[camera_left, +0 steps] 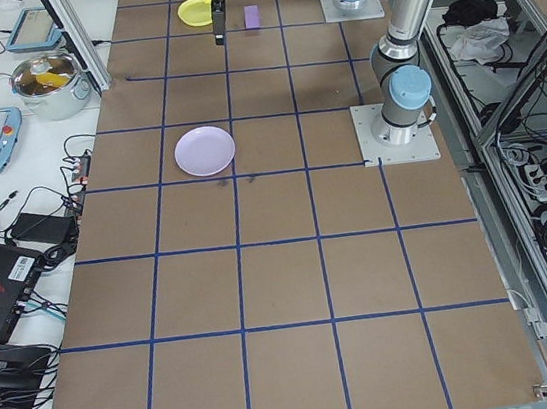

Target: Sort blocks by color into plates

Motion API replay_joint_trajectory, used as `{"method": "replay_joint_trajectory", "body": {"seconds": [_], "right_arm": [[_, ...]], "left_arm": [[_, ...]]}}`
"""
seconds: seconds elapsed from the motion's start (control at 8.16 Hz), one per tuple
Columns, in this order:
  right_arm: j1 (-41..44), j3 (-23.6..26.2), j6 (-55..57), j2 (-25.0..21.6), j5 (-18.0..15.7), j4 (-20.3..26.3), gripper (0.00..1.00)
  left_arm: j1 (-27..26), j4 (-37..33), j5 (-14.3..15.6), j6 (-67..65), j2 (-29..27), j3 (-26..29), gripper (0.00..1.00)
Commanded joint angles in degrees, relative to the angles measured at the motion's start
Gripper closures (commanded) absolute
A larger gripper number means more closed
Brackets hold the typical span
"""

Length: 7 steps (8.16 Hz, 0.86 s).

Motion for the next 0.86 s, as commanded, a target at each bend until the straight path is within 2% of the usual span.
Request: {"method": "replay_joint_trajectory", "body": {"seconds": [0.0,0.12,0.25,0.37,0.49,0.61,0.74], "right_arm": [[0.6,-5.3,0.1,5.4,1.5,-0.2,0.65],[0.7,-5.4,0.1,5.7,1.8,-0.3,0.65],[0.8,-5.4,0.1,6.3,1.9,-1.2,0.61],[0.8,-5.3,0.0,6.3,1.9,-1.5,0.29],[0.8,-5.1,-0.1,6.0,1.9,-1.5,0.15],[0.8,-5.1,0.0,5.6,2.0,-1.5,0.10],[0.8,-5.2,0.0,4.7,2.0,-1.2,0.10]], "left_arm": [[0.0,-0.1,0.0,0.0,0.1,0.0,0.00],[0.0,-0.3,0.0,0.1,0.0,0.0,0.00],[0.0,-0.4,0.1,0.1,0.5,0.0,0.00],[0.0,-0.3,-0.1,0.1,0.7,0.0,0.00],[0.0,0.2,-0.2,0.0,0.0,0.0,0.00],[0.0,0.2,-0.2,0.0,-0.2,0.0,0.00],[0.0,0.2,0.0,0.1,0.4,0.0,0.00]]}}
